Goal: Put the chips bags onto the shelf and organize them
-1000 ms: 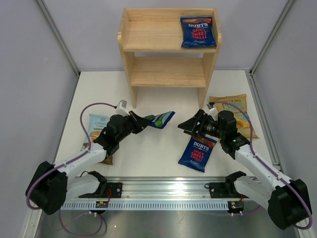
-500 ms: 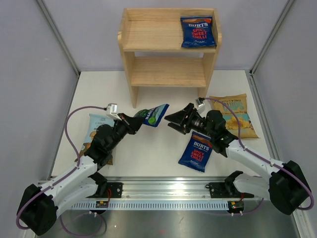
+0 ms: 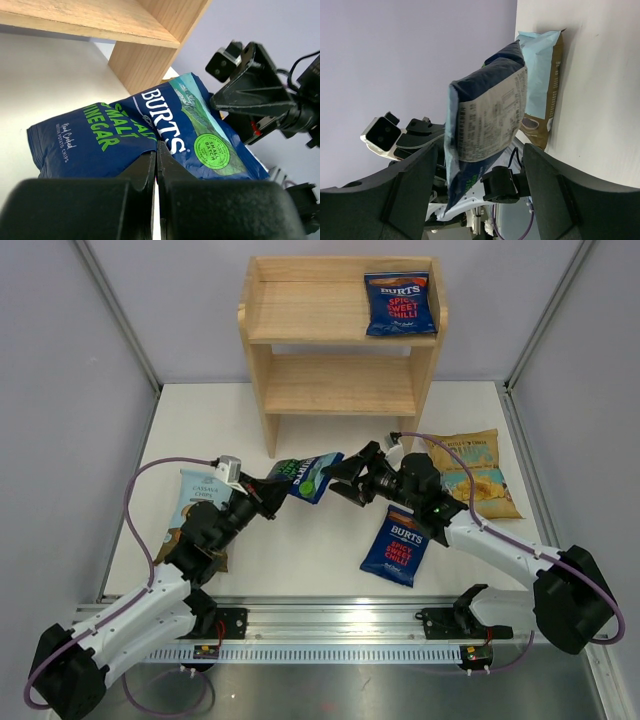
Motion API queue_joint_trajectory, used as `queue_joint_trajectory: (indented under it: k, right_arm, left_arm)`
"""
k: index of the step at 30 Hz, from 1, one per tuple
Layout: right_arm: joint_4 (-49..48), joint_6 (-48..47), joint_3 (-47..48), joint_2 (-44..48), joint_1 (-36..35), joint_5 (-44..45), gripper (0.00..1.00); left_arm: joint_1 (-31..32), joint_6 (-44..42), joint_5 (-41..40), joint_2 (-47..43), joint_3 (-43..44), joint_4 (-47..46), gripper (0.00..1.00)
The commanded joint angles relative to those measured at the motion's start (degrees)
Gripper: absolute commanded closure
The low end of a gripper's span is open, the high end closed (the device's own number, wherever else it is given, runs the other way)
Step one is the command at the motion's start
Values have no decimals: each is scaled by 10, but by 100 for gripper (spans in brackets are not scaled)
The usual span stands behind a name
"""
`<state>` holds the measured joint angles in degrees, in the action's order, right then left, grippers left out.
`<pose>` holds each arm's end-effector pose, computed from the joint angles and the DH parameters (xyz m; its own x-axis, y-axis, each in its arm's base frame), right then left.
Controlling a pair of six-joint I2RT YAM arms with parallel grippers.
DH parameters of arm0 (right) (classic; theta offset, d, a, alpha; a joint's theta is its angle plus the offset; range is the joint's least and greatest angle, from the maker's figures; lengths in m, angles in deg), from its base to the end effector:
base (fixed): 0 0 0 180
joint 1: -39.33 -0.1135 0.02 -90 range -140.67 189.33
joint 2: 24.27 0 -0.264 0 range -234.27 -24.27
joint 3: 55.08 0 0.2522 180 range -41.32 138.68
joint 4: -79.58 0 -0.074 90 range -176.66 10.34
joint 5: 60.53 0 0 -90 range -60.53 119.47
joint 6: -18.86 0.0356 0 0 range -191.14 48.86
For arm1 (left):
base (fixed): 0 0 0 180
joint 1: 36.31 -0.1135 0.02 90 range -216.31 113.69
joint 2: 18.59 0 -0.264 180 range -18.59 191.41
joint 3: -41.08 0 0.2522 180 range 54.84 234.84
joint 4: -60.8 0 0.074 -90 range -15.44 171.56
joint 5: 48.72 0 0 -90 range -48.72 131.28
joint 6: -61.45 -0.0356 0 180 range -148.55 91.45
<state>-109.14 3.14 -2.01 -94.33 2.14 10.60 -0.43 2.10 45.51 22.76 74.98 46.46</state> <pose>0.2143 0.1770 0.2725 -0.8271 0.5158 -0.2233 -0.1137 0.2355 0.9652 0.1448 -0.1080 0.2683 -0.2446 -0.4505 -0.8586 0.6034 0.6224 -0.4985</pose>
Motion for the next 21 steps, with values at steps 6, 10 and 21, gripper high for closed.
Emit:
queue_joint_trajectory:
  k: [6, 10, 21]
  right_arm:
    - [-14, 18, 31, -5, -21, 30, 24]
    - [-1, 30, 34, -18, -26, 47, 28]
    - [49, 18, 41, -14, -38, 74, 55]
  left_arm:
    - [40, -113, -37, -10, 23, -20, 100]
    - [71, -136, -55, -12, 23, -27, 100]
    - [82, -150, -60, -22, 13, -35, 100]
